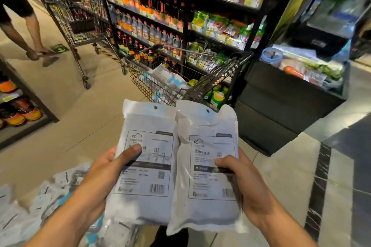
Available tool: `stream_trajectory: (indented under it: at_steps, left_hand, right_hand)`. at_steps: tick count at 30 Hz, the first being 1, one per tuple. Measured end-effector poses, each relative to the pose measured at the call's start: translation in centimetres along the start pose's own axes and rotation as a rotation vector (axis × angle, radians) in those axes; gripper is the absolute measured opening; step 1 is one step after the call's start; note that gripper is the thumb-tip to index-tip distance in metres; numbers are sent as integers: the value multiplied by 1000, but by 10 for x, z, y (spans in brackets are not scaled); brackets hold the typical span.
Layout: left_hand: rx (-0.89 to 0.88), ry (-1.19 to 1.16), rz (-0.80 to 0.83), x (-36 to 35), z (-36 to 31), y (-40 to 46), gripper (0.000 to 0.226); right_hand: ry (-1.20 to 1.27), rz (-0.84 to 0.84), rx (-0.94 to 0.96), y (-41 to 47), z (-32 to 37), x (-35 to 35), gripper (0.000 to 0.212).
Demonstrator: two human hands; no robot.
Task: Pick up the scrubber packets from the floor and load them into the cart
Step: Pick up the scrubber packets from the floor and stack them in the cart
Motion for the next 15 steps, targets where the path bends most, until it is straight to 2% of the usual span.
stream_trajectory:
  at_steps: [4, 8, 11, 15]
  left_hand:
    - [3, -42, -14, -23, -20, 64, 47]
    - [-27, -61, -48, -41, -50, 129, 45]
    - [-49, -66, -48, -58, -73, 177, 41]
    - [-40, -101, -67, -78, -92, 231, 49]
  right_hand:
    - [-23, 71, -6, 65, 50, 2, 40]
    - [-77, 56, 6, 129, 101, 3, 45]
    - [-96, 61, 16, 172, 140, 5, 42]
    - [-63, 78, -17, 226, 180, 13, 38]
Point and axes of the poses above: each hand's wrist, its own y-axis towards the middle knuckle, its own x-axis out of the back of the hand, z = x × y, the point moved 4 cm from there along y, towards the middle knuckle, and after that the axes turned 8 degrees about -x, right-handed, at the moved point
